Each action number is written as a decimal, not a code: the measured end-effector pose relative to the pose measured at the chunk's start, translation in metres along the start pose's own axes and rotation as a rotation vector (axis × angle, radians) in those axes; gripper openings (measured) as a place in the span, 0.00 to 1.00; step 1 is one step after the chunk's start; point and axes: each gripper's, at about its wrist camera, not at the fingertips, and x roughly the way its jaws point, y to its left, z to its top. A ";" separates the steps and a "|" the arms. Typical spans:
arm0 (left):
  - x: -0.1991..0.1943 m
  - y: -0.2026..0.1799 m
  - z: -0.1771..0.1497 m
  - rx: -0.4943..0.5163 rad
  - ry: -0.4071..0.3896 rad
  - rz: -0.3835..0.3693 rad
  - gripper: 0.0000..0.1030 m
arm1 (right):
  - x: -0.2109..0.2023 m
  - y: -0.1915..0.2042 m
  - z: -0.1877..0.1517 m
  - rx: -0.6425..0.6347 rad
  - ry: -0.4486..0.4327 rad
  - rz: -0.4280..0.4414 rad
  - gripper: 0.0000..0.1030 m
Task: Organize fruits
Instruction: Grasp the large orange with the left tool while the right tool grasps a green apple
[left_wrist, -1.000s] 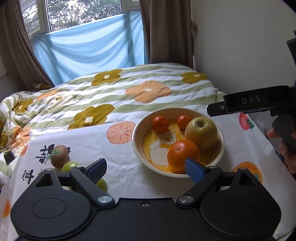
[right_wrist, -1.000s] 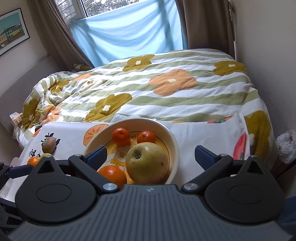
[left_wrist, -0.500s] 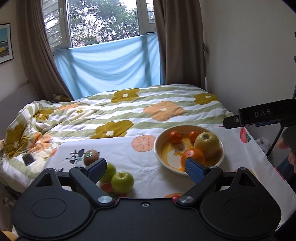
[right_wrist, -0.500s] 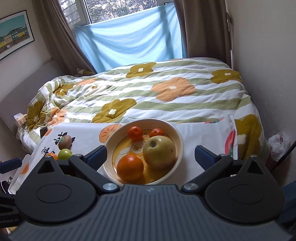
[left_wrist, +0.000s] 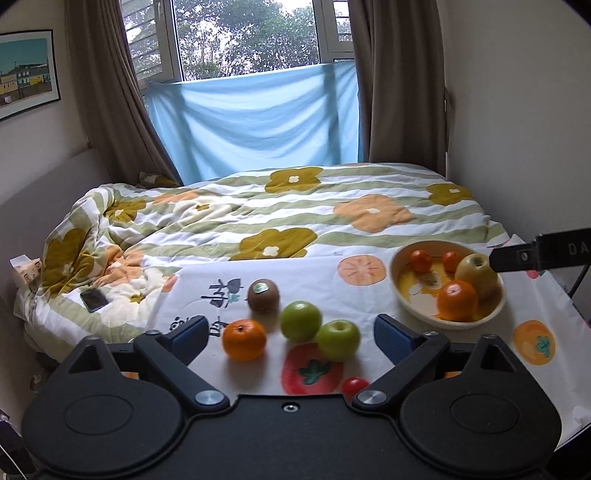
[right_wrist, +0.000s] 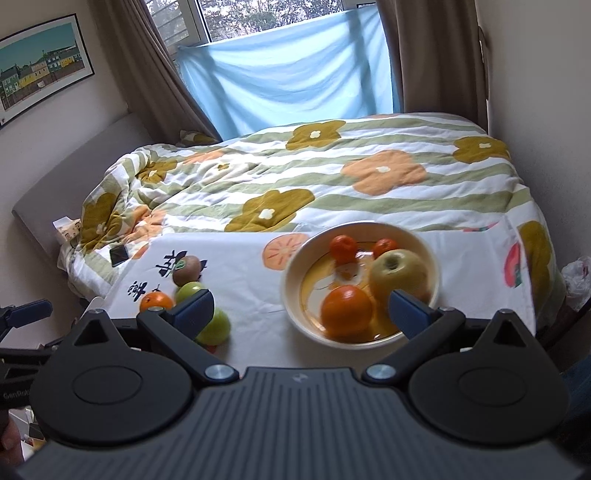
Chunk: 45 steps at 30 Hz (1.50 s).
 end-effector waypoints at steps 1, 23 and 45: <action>0.003 0.009 -0.001 0.002 0.001 -0.003 0.97 | 0.003 0.008 -0.003 0.003 0.005 -0.008 1.00; 0.138 0.105 -0.018 0.195 0.155 -0.287 0.95 | 0.112 0.117 -0.044 0.081 0.123 -0.162 1.00; 0.206 0.101 -0.033 0.233 0.255 -0.450 0.62 | 0.169 0.122 -0.059 0.127 0.166 -0.225 0.99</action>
